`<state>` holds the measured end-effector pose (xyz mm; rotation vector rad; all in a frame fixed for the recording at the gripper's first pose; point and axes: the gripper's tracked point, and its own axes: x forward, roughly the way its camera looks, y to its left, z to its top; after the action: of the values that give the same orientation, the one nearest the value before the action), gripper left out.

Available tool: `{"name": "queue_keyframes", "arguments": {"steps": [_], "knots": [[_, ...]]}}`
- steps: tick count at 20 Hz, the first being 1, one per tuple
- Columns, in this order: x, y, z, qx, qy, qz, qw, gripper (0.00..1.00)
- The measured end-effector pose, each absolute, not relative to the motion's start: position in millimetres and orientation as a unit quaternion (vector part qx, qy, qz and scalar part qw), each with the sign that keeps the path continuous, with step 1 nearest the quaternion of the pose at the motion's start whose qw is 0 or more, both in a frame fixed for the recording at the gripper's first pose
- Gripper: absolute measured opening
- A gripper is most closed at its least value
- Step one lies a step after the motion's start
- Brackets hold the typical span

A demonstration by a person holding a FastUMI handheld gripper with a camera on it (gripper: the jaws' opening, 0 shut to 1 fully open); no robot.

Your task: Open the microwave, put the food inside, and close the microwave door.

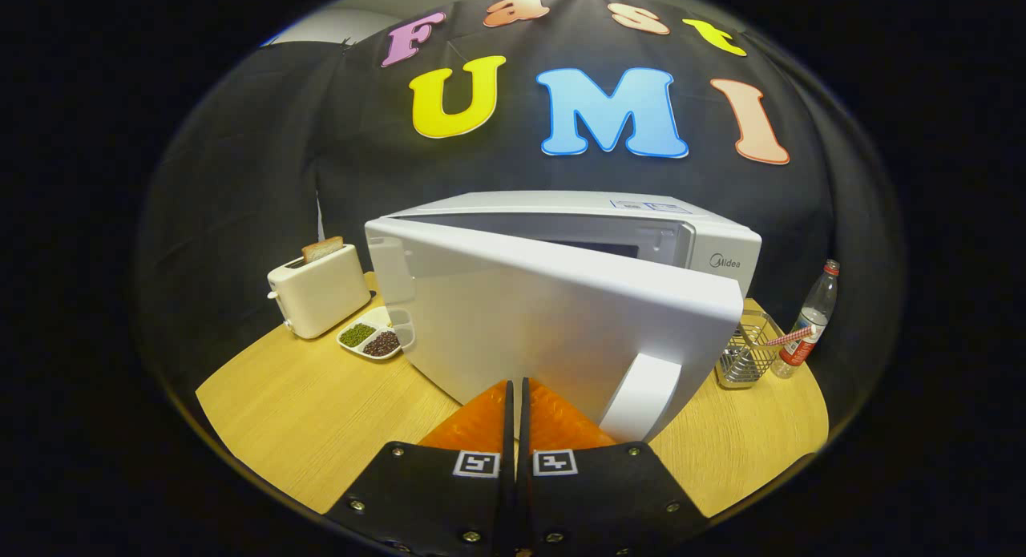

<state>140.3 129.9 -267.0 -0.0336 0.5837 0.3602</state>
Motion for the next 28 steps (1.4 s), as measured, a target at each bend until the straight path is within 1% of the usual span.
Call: {"name": "queue_keyframes", "arguments": {"steps": [12,17,19,22,25,28], "knots": [[198.1,125.6,-287.8,-0.034,0.292,0.146,0.945,0.01],[229.6,117.7,-294.6,-0.036,0.296,0.113,0.948,0.01],[231.1,119.2,-300.1,-0.03,0.307,0.112,0.945,0.01],[234.1,117.2,-300.5,-0.073,0.292,0.11,0.947,0.01],[242.5,112.1,-301.7,-0.084,0.289,0.093,0.949,0.01],[236.6,107.4,-297.9,-0.081,0.301,0.08,0.947,0.02]]}}
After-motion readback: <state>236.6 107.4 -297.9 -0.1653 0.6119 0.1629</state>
